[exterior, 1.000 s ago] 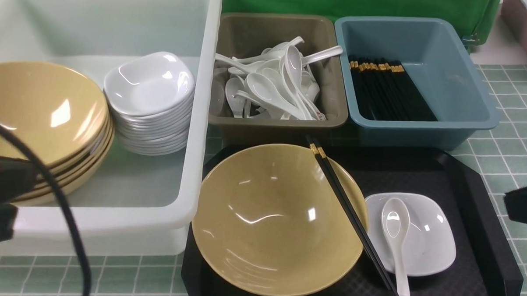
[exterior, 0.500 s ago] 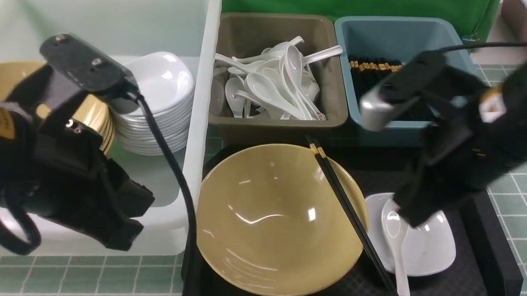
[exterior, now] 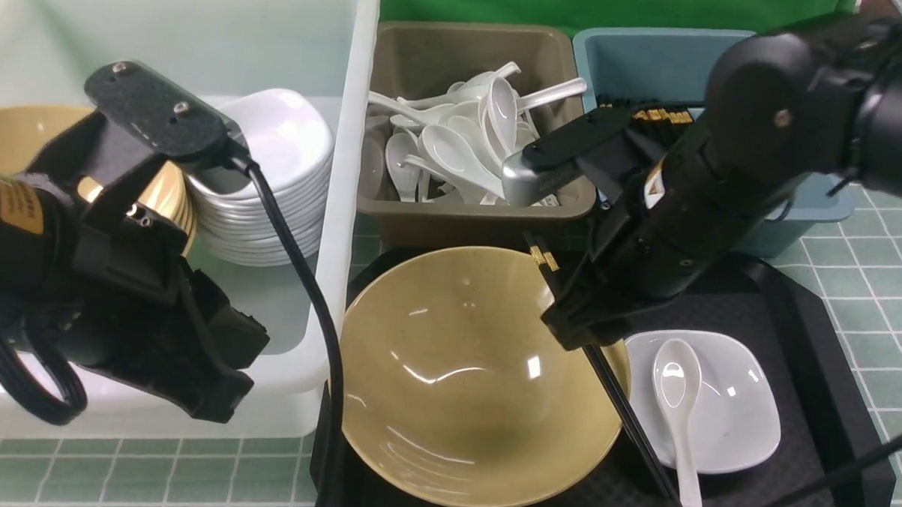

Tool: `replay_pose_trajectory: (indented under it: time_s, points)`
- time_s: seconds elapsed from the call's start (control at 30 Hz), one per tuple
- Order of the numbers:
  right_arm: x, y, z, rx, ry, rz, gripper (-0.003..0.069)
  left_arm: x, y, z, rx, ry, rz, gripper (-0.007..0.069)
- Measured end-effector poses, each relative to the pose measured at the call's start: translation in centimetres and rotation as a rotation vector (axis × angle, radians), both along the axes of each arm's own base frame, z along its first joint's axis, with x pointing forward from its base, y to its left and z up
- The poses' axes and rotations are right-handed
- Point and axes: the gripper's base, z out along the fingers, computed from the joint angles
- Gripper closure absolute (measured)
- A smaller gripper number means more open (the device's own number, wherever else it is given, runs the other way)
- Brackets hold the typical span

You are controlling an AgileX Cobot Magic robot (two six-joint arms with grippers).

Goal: On blue table put chopsticks spoon bowls plates into blue grey white boxes.

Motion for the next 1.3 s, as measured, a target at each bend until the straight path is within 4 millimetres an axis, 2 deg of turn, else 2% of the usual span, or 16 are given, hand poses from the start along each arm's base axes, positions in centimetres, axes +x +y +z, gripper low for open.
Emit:
replay_pose_trajectory:
  time_s: [0.27, 0.4, 0.67, 0.8, 0.93, 1.13, 1.2, 1.3]
  points:
    - [0.8, 0.5, -2.0, -0.021, 0.036, -0.011, 0.0163, 0.0, 0.0, 0.0, 0.003, -0.001, 0.0, 0.0623]
    - [1.1, 0.7, -2.8, -0.028, 0.057, -0.028, 0.023, 0.0, 0.0, 0.0, 0.003, -0.001, 0.0, 0.0623]
    - [1.2, 0.8, -3.0, -0.023, 0.062, -0.051, 0.0487, 0.0, 0.0, 0.0, 0.005, -0.002, 0.0, 0.0623]
    - [1.2, 0.8, -3.0, -0.02, 0.063, -0.057, 0.0496, 0.0, 0.0, 0.0, 0.005, -0.002, 0.0, 0.0623]
    - [1.5, 1.0, -2.1, -0.005, 0.043, -0.057, 0.0496, 0.1, 0.0, 0.1, -0.007, -0.014, 0.006, 0.0623]
    - [3.2, 1.1, 1.3, 0.042, -0.07, -0.06, 0.0496, 1.1, -1.1, 1.0, -0.166, -0.102, 0.035, 0.0623]
    - [4.7, 0.0, 3.2, 0.052, -0.146, -0.093, 0.0496, 2.2, -1.9, 1.2, -0.234, -0.163, 0.039, 0.0623]
    - [6.7, -2.1, 5.0, 0.085, -0.236, -0.161, 0.0496, 4.0, -2.8, 1.5, -0.285, -0.22, 0.045, 0.0623]
